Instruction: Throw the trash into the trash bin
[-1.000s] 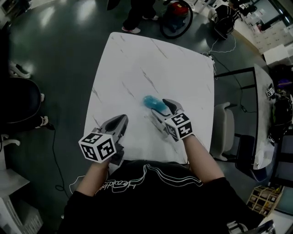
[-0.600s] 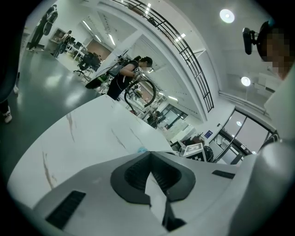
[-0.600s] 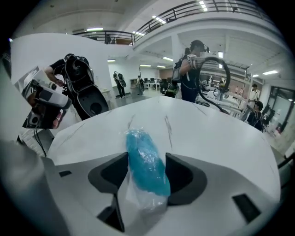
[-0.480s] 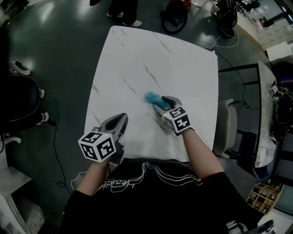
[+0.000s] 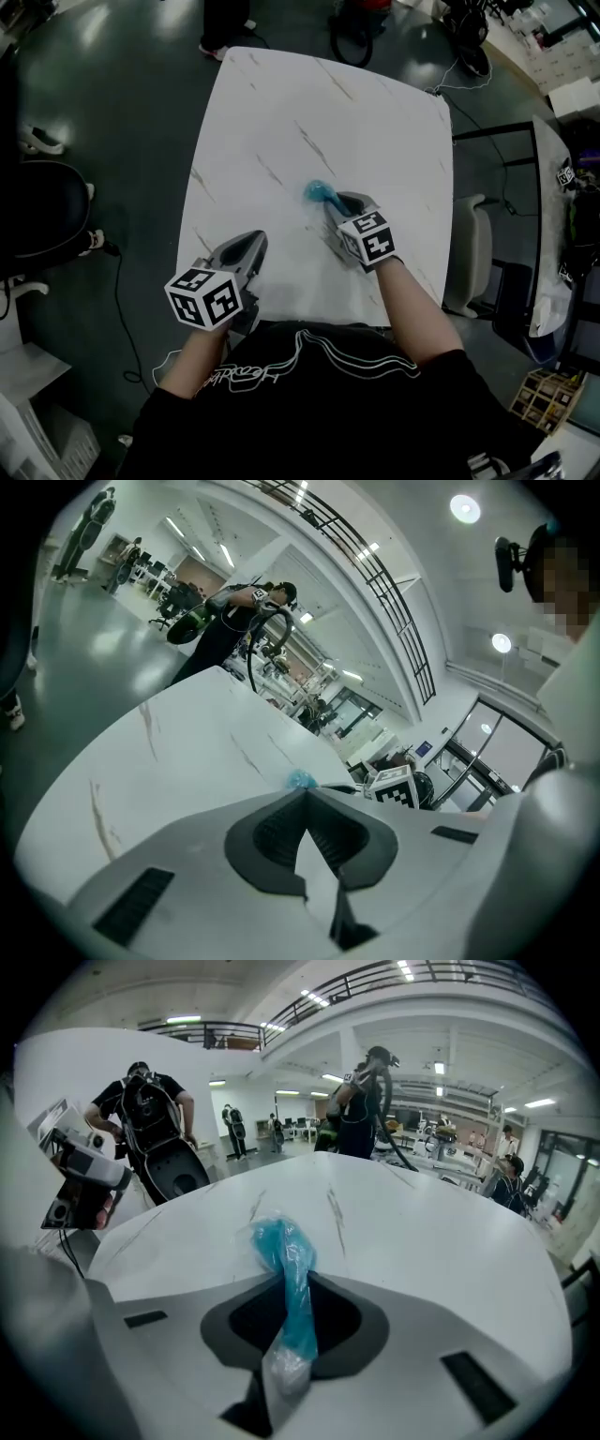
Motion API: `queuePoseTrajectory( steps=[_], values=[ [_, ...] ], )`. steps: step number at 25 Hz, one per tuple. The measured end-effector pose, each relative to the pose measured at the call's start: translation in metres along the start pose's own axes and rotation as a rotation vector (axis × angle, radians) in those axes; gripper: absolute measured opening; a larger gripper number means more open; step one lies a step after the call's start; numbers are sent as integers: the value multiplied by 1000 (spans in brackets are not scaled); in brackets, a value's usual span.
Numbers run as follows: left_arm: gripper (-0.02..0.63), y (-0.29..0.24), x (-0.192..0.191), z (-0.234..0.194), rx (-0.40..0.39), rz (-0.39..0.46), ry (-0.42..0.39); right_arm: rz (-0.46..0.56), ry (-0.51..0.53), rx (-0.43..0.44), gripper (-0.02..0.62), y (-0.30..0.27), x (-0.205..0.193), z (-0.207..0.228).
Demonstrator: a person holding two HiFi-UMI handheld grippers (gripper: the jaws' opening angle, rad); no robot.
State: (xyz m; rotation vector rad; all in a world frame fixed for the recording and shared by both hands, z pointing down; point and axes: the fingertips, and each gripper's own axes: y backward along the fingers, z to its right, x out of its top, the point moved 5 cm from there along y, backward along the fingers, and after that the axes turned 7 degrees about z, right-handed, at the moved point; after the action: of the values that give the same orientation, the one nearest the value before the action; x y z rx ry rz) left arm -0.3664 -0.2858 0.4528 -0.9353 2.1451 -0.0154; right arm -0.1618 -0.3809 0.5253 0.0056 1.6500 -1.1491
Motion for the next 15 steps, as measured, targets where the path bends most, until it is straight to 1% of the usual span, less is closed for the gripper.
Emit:
queuePoseTrajectory(
  steps=[3,6,11,15],
  values=[
    [5,1,0,3,-4,-5,-10,22,-15,-32,74,5,2,-1],
    [5,3,-3,8,-5,-15,-18,60,-7,-43,72,18,8,-7],
    [5,-3,-8,24,-29,-44,-41,184,-71,-55,71,58,24,-12],
    [5,-11,-18,46,-64,-71,-76,280,-119,-77,71,105,27,-16]
  ],
)
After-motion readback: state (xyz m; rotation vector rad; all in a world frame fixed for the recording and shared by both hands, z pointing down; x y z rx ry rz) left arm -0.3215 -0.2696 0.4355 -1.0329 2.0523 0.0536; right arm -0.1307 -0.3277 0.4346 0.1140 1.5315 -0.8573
